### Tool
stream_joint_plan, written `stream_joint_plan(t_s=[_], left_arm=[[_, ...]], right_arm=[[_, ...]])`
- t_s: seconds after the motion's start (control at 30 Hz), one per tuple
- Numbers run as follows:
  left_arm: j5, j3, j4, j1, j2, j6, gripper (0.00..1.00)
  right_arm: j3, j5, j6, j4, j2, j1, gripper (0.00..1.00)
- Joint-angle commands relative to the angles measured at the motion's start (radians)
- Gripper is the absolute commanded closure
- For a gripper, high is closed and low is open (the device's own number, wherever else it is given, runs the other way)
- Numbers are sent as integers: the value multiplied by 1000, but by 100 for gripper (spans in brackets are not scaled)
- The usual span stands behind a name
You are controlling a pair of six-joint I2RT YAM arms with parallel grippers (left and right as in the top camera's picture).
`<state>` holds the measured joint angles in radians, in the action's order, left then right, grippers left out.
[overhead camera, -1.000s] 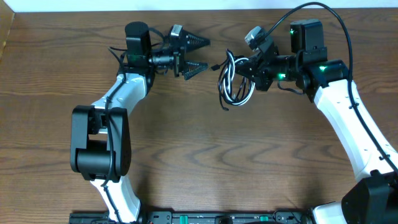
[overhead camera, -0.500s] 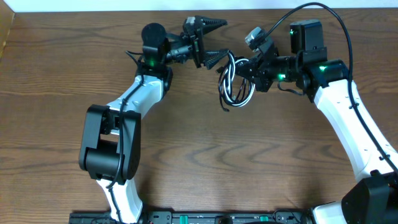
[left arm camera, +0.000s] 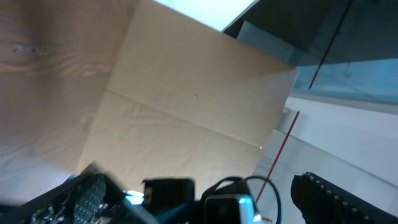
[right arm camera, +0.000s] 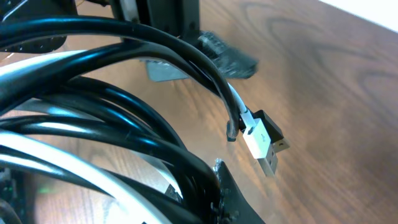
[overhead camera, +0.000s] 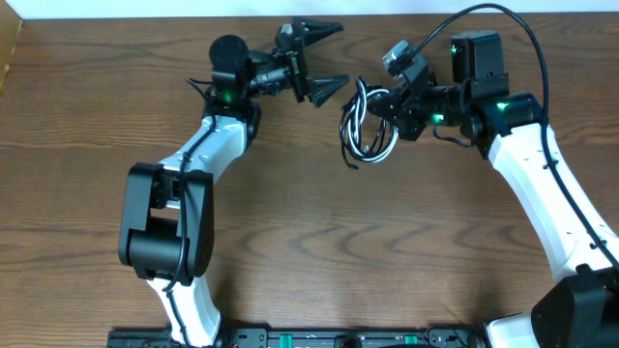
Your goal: Untangle cables
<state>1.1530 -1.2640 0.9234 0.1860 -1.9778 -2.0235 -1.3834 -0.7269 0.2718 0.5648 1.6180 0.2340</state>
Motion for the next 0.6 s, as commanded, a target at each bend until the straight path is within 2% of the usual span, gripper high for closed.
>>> stream_joint_plan(t_s=[0.0,0.4,0.57], left_arm=[[78,-10,6,-13,1,-64,0],[74,-11,6,10,51,-64,0],[73,-11,6,34,57,-64,0]], right_arm=[[-5,-12,-9,-38,-28,2,99],[-4,-13,36,-54,-7,14,99],[-4,5,125,-59,10,37,99]])
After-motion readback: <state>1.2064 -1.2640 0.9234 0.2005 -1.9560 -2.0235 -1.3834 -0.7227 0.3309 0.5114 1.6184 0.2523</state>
